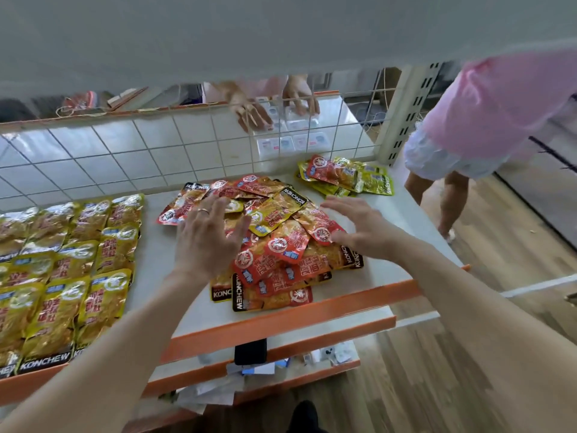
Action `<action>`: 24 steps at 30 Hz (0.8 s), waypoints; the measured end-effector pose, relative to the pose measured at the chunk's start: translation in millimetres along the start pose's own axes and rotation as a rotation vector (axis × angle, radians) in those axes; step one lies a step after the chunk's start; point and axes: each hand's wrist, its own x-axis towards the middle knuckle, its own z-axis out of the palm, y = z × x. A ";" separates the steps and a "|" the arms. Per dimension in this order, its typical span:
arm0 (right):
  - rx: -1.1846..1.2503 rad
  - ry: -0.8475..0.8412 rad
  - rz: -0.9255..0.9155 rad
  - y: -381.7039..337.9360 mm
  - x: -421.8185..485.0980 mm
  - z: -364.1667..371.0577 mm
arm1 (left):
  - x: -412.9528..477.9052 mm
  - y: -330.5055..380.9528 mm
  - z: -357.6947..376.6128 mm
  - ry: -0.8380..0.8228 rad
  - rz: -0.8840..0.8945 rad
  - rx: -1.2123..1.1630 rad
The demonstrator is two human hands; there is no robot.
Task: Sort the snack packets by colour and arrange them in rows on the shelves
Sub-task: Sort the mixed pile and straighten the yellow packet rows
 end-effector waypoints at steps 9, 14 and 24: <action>-0.221 0.198 0.226 18.1 77.3 -15.6 | 28.9 39.9 6.7 -0.229 -0.092 0.215; -0.292 0.186 0.206 18.8 81.7 -18.4 | 26.6 40.9 12.5 -0.177 0.007 0.194; -0.633 0.285 0.008 22.5 74.0 -5.9 | 15.0 56.9 1.6 0.057 -0.140 -0.492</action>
